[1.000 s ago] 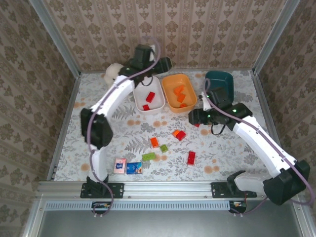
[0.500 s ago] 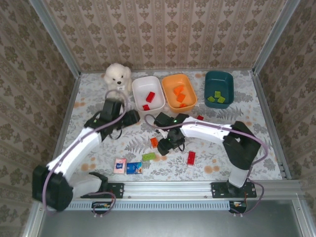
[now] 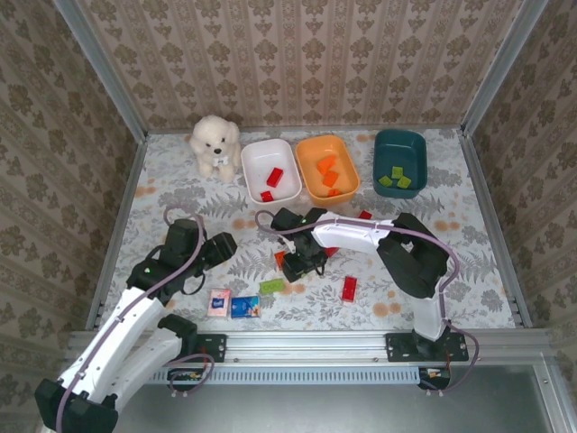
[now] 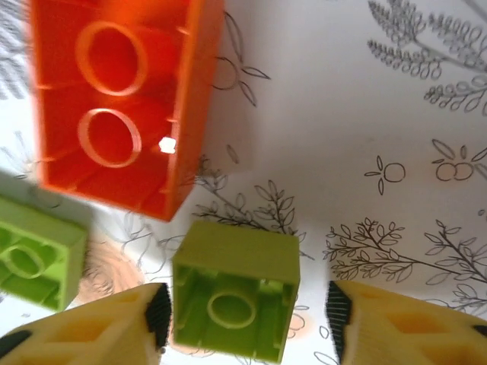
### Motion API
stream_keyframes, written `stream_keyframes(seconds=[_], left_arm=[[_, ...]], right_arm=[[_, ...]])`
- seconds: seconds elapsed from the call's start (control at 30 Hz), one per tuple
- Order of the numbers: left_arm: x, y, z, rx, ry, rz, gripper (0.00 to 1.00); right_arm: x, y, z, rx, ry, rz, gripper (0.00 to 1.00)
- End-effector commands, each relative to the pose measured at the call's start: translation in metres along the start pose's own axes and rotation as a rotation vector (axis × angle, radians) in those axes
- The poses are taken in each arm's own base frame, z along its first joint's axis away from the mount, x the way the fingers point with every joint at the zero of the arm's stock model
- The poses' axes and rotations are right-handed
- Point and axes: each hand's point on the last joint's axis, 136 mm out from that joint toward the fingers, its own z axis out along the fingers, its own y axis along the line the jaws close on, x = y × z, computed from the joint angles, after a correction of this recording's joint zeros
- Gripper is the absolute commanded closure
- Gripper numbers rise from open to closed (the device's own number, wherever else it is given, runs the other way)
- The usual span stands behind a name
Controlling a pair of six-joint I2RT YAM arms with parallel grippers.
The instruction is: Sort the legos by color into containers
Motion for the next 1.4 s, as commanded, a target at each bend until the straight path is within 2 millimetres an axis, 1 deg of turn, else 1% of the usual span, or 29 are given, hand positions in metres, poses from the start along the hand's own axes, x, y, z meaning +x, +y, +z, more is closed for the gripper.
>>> stream_keyframes(seconds=[0.0,0.07,0.17,0.27,0.3,0.37,0.43,0.47,0.53,0.6,0.67,0.73,0.77,0.83,0.9,0.93,1.0,1.03,1.13,1.2,1.3,1.37], left_arm=[[-0.002,-0.002,-0.001,-0.006,-0.002,-0.014,0.27],[-0.003,-0.004,0.001,-0.001,0.000,-0.010,0.27],[-0.004,-0.009,0.002,0.008,0.007,0.002,0.27],[-0.005,-0.017,0.004,0.019,0.016,0.046,0.28],[-0.005,-0.023,0.005,0.024,0.021,0.081,0.28],[-0.005,-0.038,0.006,0.025,0.037,0.179,0.28],[-0.002,-0.060,0.010,0.033,0.059,0.304,0.27],[0.001,-0.070,0.012,0.039,0.074,0.356,0.27],[0.009,-0.094,0.021,0.064,0.107,0.446,0.26],[0.018,-0.115,0.034,0.092,0.143,0.503,0.26],[0.026,-0.135,0.045,0.127,0.169,0.550,0.26],[0.033,-0.157,0.055,0.157,0.195,0.604,0.26],[0.036,-0.164,0.059,0.161,0.208,0.627,0.26],[0.041,-0.178,0.067,0.166,0.233,0.674,0.26],[0.045,-0.190,0.071,0.180,0.250,0.704,0.26],[0.047,-0.195,0.072,0.189,0.256,0.715,0.26],[0.050,-0.202,0.073,0.201,0.267,0.735,0.26],[0.052,-0.205,0.074,0.206,0.272,0.746,0.25],[0.060,-0.210,0.075,0.214,0.294,0.792,0.25],[0.066,-0.213,0.076,0.223,0.314,0.828,0.25],[0.079,-0.219,0.077,0.238,0.356,0.896,0.25],[0.092,-0.222,0.080,0.246,0.392,0.946,0.25]], right_arm=[[-0.002,-0.002,0.005,0.031,0.009,0.001,0.46],[-0.005,-0.002,0.005,0.030,0.000,0.004,0.49],[-0.012,-0.003,-0.004,0.041,-0.041,0.013,0.59],[-0.021,-0.009,-0.027,0.049,-0.105,0.033,0.67],[-0.023,-0.015,-0.038,0.059,-0.130,0.044,0.69],[-0.027,-0.036,-0.065,0.085,-0.187,0.086,0.72],[-0.032,-0.075,-0.101,0.111,-0.267,0.175,0.72],[-0.033,-0.096,-0.116,0.120,-0.300,0.225,0.72],[-0.035,-0.148,-0.147,0.137,-0.373,0.356,0.71],[-0.038,-0.195,-0.166,0.152,-0.426,0.458,0.71],[-0.045,-0.236,-0.176,0.159,-0.451,0.547,0.71],[-0.056,-0.277,-0.179,0.157,-0.477,0.643,0.71],[-0.062,-0.294,-0.181,0.153,-0.492,0.685,0.71],[-0.077,-0.329,-0.178,0.134,-0.506,0.771,0.71],[-0.092,-0.357,-0.174,0.116,-0.517,0.835,0.72],[-0.099,-0.369,-0.168,0.097,-0.515,0.861,0.71],[-0.115,-0.387,-0.161,0.055,-0.521,0.896,0.71],[-0.122,-0.395,-0.155,0.045,-0.511,0.909,0.71],[-0.138,-0.412,-0.138,0.005,-0.488,0.942,0.70],[-0.147,-0.417,-0.127,-0.037,-0.488,0.960,0.69],[-0.160,-0.419,-0.113,-0.104,-0.481,0.975,0.67],[-0.164,-0.420,-0.105,-0.123,-0.470,0.983,0.64]])
